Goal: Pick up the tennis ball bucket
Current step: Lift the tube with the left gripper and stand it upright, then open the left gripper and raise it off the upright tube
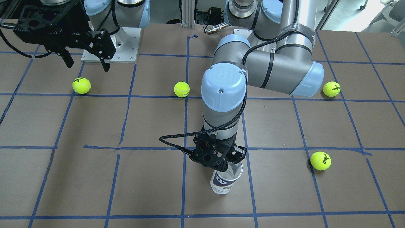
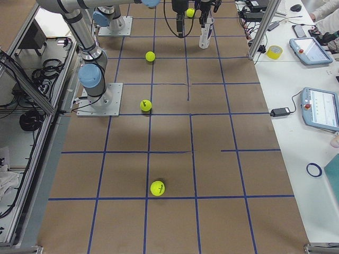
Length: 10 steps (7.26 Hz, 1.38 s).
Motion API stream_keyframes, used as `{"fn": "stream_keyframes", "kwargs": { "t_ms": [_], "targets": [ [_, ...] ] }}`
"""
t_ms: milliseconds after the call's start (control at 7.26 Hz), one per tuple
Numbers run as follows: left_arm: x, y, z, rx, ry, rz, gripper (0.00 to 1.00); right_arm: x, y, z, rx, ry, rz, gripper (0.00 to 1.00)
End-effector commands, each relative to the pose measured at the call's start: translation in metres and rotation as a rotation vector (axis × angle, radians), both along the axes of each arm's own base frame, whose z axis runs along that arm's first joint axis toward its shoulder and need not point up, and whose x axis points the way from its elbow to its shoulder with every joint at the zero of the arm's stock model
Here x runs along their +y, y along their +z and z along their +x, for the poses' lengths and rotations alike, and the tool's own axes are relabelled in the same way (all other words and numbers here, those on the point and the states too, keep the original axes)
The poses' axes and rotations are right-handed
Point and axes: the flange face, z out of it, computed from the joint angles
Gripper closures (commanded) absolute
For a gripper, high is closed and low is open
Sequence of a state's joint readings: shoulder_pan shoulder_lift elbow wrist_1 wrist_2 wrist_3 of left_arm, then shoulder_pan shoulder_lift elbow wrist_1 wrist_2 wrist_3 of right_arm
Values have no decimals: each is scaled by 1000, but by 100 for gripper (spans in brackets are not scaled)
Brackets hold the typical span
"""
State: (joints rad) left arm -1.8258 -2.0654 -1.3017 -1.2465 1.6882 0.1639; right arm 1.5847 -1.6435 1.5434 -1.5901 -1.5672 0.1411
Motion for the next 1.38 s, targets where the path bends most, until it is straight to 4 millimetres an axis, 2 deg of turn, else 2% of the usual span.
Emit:
{"fn": "stream_keyframes", "kwargs": {
  "t_ms": [0, 275, 551, 688, 826, 964, 1101, 1239],
  "targets": [
    [8, 35, 0, 17, -5, -61, 0, 1, 0, -1, 1, 1, 4, 0],
    [32, 100, 2, 36, -12, -143, 0, 2, 1, 0, 3, 4, 4, 0],
    [72, 160, 12, 45, -11, -183, 0, 1, 0, -1, 0, 3, 4, 0],
    [96, 171, 18, 46, 2, -178, 0, 1, 0, -1, 0, 3, 6, 0],
    [115, 155, 23, 43, 7, -146, 0, 1, 0, -1, 0, 3, 6, 0],
    [137, 159, 29, 46, 62, -150, 0, 1, 0, -1, 0, 3, 6, 0],
    [162, 176, 42, 65, 176, -152, 0, 1, 0, -1, 1, 3, 4, 0],
    [175, 190, 53, 62, 228, -157, 0, 1, 0, -1, 1, 3, 4, 0]
  ]
}}
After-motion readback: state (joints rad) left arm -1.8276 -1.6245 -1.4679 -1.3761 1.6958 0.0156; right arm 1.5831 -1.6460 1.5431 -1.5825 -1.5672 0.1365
